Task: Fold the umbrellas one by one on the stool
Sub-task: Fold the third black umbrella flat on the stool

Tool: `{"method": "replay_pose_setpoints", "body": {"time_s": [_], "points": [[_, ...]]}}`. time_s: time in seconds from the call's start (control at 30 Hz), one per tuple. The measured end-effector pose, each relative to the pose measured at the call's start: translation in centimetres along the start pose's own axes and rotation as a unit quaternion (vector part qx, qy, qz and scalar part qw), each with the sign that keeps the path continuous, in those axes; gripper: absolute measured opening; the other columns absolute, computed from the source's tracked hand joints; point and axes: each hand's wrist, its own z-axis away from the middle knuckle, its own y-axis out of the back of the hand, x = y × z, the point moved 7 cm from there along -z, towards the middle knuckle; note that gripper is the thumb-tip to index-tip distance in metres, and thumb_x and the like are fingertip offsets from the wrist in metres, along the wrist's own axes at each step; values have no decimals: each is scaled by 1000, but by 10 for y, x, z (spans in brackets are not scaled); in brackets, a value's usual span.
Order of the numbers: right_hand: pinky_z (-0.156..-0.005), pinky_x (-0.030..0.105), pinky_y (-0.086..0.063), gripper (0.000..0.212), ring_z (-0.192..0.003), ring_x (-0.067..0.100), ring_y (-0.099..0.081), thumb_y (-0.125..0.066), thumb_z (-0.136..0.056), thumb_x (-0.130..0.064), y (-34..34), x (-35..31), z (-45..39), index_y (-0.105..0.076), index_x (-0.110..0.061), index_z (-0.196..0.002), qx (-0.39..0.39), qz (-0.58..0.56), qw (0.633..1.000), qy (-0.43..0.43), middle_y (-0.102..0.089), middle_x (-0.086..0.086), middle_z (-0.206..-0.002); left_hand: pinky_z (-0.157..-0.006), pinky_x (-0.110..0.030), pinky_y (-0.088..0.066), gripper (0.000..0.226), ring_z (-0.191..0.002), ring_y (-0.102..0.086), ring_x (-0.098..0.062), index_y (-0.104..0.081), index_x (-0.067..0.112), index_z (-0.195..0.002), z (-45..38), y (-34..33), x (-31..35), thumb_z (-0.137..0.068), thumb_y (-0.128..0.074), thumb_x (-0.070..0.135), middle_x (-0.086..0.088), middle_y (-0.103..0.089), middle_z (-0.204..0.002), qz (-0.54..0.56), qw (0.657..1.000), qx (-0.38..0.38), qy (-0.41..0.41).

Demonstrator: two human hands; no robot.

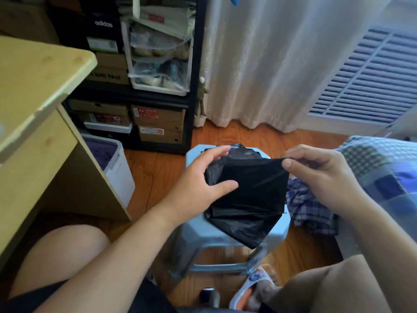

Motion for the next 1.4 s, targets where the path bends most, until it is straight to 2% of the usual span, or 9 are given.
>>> {"method": "replay_pose_setpoints", "body": {"time_s": [0.13,0.23,0.47,0.63,0.8,0.93,1.17,1.33,1.4], "points": [[-74,17,-52,11,-76,9,-67,-70,-90,-1,1,1,0,-76,-8,-85,4,19,1000,-17,-75,-2,-82,-84,-27,-54,13,-85,-67,-8,-74,8,-95,-12,9,-4,-85,-78,0,-3,-75,-90,88,995,55,10],[-75,21,-55,9,-77,13,-70,-72,-92,-5,3,6,-2,-78,-10,-88,27,25,998,-48,-77,3,-84,-77,-20,-53,9,-77,-65,-5,-72,2,-89,-11,13,-6,-85,-77,-5,1,-71,-80,140,986,93,16],[-74,27,-56,9,-77,24,-69,-71,-93,-7,0,10,-10,-78,-10,-90,41,15,997,-69,-76,15,-85,-105,-30,-49,44,-120,-63,-6,-64,27,-128,-24,2,-13,-88,-79,15,8,-70,-126,161,986,-7,43],[-79,26,-58,13,-85,16,-72,-65,-98,-8,-4,19,-22,-76,-16,-99,37,1,996,-87,-78,6,-91,-90,-35,-56,11,-88,-71,-16,-76,14,-90,-44,9,-25,-87,-78,4,-7,-77,-92,166,983,51,57],[-80,29,-59,38,-96,20,-76,-70,-96,-21,-16,63,-31,-60,-21,-132,-42,-35,975,-214,-78,6,-105,-75,-26,-53,8,-77,-68,-7,-77,19,-83,-62,18,-52,-85,-82,14,3,-76,-80,145,967,167,126],[-85,39,-58,27,-85,18,-73,-78,-91,-21,-13,95,-29,-71,-23,-117,2,39,971,-237,-78,8,-95,-73,-25,-54,8,-77,-68,-9,-75,21,-83,-75,16,-72,-86,-81,17,2,-74,-80,93,958,214,164],[-68,21,-46,20,-61,-3,-56,-80,-89,-21,-16,120,-24,-72,-27,-107,46,140,970,-195,-63,-11,-73,-70,-20,-51,5,-77,-67,-9,-75,18,-89,-84,14,-85,-87,-79,15,0,-74,-87,83,951,220,201],[-73,27,-42,18,-71,6,-56,-80,-89,-24,-22,129,-20,-70,-22,-104,81,199,959,-183,-61,-9,-76,-65,-26,-49,8,-74,-65,-12,-72,22,-93,-70,45,-88,-94,-69,14,-4,-75,-94,157,897,325,255],[-76,31,-45,19,-75,14,-58,-79,-89,-25,-22,130,-18,-70,-20,-105,97,210,957,-177,-60,-10,-76,-70,-26,-51,9,-78,-66,-11,-69,26,-97,-57,53,-70,-98,-63,19,-1,-73,-99,74,921,309,227]]}}
